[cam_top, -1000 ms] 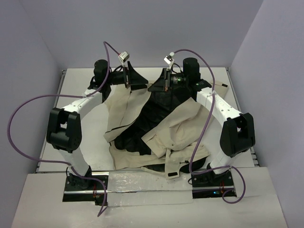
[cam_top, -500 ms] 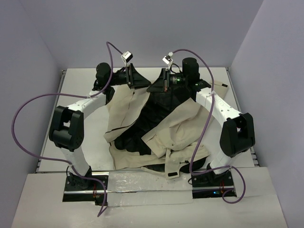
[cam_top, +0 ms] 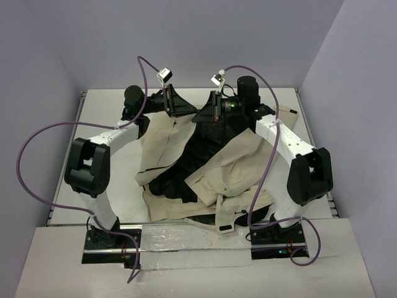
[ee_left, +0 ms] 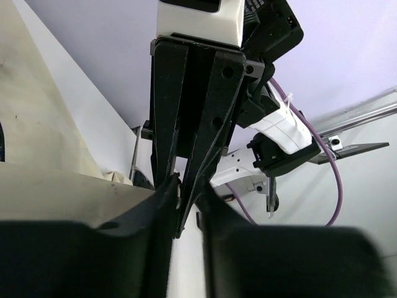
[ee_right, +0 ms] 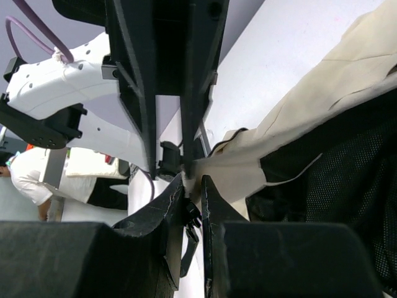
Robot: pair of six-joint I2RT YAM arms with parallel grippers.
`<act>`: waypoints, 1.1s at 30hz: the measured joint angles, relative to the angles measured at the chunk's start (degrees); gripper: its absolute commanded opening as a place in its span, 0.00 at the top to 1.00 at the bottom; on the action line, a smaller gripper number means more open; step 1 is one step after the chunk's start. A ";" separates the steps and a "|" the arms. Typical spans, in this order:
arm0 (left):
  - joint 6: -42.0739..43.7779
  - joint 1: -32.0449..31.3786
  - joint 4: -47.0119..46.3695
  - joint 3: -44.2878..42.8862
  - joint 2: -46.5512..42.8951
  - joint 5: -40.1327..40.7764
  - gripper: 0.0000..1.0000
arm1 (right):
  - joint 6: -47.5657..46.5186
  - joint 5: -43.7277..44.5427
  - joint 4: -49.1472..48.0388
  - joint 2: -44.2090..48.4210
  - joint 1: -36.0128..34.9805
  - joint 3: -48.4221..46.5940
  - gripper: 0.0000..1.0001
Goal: Zip up the jacket
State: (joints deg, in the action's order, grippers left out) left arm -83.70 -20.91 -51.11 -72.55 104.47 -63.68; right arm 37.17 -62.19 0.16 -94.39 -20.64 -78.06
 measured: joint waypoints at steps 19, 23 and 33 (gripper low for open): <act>22.52 2.10 16.65 11.93 -10.82 2.33 0.01 | 0.89 1.25 0.20 0.00 0.00 -0.41 1.00; 23.86 1.68 14.82 12.48 -10.82 2.51 0.01 | 1.24 1.15 -0.25 0.00 0.00 -0.79 1.00; 25.74 0.31 11.15 12.47 -10.80 4.32 0.03 | 2.48 1.05 -0.88 0.00 -0.02 -0.79 1.00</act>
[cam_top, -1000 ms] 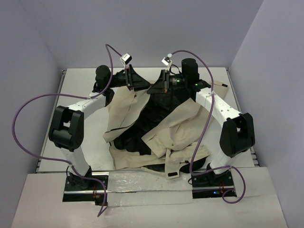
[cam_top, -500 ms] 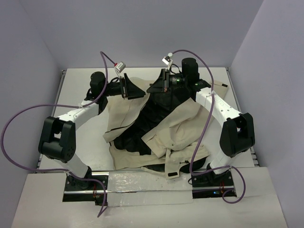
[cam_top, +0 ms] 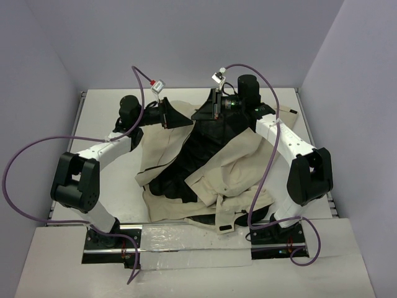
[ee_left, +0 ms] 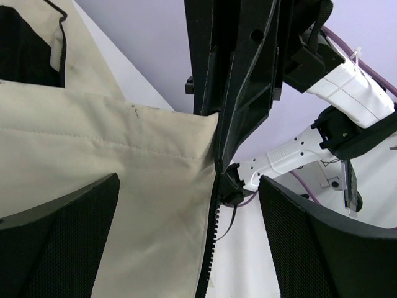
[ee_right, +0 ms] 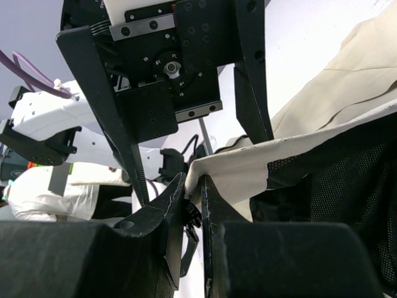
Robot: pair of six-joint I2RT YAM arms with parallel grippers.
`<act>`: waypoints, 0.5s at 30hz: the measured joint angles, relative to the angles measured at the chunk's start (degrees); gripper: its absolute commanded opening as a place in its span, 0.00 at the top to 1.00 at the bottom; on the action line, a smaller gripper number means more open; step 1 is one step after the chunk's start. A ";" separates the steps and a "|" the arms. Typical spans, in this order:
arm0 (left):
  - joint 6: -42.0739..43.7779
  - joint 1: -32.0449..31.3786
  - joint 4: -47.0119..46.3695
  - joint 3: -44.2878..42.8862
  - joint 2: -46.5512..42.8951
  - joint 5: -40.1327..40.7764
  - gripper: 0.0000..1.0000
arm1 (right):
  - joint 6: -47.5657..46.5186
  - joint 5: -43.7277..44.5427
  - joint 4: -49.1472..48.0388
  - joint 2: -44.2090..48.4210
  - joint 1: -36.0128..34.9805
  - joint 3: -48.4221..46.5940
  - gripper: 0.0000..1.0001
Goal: Zip up the jacket
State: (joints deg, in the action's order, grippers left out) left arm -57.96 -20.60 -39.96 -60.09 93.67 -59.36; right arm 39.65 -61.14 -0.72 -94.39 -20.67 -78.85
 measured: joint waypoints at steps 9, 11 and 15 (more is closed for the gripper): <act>-6.56 -0.09 -9.59 -0.01 1.60 0.60 0.16 | 0.95 0.00 -0.28 -0.02 -0.42 -0.02 1.00; -8.50 -0.11 -11.78 -0.01 2.34 0.57 0.20 | 1.08 0.01 -0.36 -0.02 -0.52 -0.02 1.00; -11.86 -0.28 -15.26 0.01 3.22 0.41 0.25 | 1.42 0.00 -0.84 -0.02 -0.59 -0.02 1.00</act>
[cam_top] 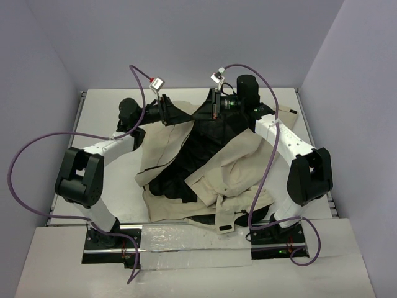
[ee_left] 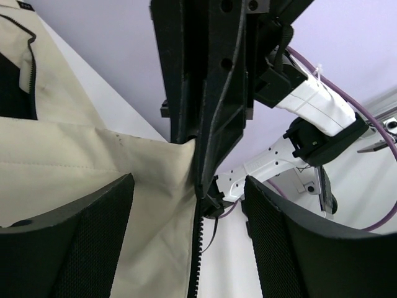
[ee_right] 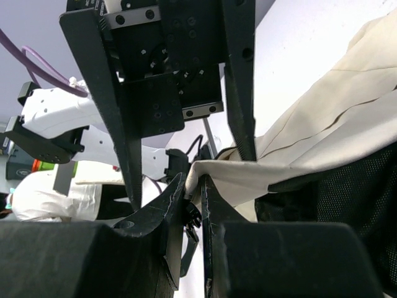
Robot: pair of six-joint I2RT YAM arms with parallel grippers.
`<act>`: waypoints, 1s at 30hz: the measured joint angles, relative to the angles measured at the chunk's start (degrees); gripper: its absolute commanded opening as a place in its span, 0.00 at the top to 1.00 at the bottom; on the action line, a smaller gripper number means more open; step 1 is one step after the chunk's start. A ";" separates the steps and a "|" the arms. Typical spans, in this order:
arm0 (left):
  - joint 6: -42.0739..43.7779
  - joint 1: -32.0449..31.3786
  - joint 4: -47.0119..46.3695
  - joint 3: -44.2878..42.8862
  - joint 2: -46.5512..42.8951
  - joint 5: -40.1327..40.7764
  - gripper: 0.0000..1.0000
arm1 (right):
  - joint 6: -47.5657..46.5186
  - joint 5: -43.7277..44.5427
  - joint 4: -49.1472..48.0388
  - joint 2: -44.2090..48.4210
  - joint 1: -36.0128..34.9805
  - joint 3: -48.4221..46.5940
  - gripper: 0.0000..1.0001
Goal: Zip up the jacket
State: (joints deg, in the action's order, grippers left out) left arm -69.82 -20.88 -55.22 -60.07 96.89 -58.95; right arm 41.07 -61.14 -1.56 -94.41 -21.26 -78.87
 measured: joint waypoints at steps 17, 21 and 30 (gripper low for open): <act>-4.99 -0.29 -5.41 0.46 0.04 -1.49 0.55 | 1.52 -0.99 -1.52 0.00 -0.15 0.00 1.00; -5.54 -0.29 -5.87 0.78 0.04 -1.51 0.56 | 1.71 -0.94 -1.45 0.00 -0.15 0.00 1.00; -6.60 -0.07 -6.73 1.22 0.29 -1.51 0.70 | 3.75 -0.57 -1.67 0.00 -0.26 0.00 1.00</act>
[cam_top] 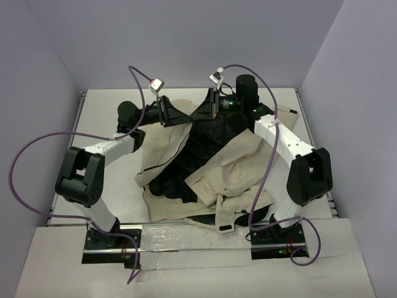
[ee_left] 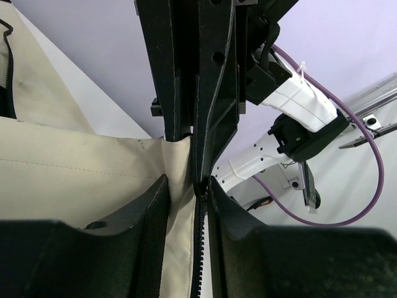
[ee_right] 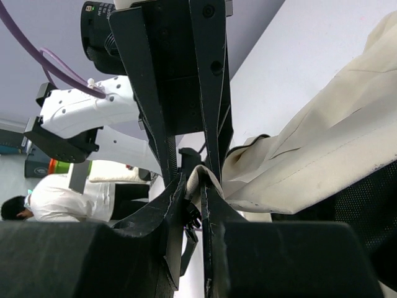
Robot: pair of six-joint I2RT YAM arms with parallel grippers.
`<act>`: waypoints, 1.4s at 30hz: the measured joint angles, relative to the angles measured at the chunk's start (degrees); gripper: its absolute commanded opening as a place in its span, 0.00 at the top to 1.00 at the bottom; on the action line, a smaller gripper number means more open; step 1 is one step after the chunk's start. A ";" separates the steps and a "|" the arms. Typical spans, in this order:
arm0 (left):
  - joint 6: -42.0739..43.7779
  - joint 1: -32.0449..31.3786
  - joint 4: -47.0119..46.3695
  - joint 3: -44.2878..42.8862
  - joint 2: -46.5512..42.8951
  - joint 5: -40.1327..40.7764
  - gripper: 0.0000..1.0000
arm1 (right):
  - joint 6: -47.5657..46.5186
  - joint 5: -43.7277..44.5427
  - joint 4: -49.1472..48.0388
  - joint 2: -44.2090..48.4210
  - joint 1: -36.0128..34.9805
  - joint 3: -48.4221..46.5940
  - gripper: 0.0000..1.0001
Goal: Zip up the jacket
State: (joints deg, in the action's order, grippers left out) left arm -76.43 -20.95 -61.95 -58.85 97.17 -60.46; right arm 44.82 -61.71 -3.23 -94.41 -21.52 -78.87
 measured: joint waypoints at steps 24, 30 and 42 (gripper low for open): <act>-1.77 0.44 -0.54 -0.25 0.12 -0.16 0.64 | 6.58 0.15 -4.57 -0.35 -0.09 0.99 1.00; -0.63 0.32 1.32 -0.31 0.12 -1.48 0.53 | 7.30 1.11 -4.80 -0.59 -0.09 1.14 1.00; 1.08 0.26 4.07 -0.22 0.12 -2.83 1.00 | 7.20 2.48 -4.91 -0.63 -0.13 1.14 1.00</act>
State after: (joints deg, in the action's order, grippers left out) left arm -75.35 -20.69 -57.88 -59.07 97.30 -63.30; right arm 52.03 -59.23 -8.14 -95.04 -21.65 -77.73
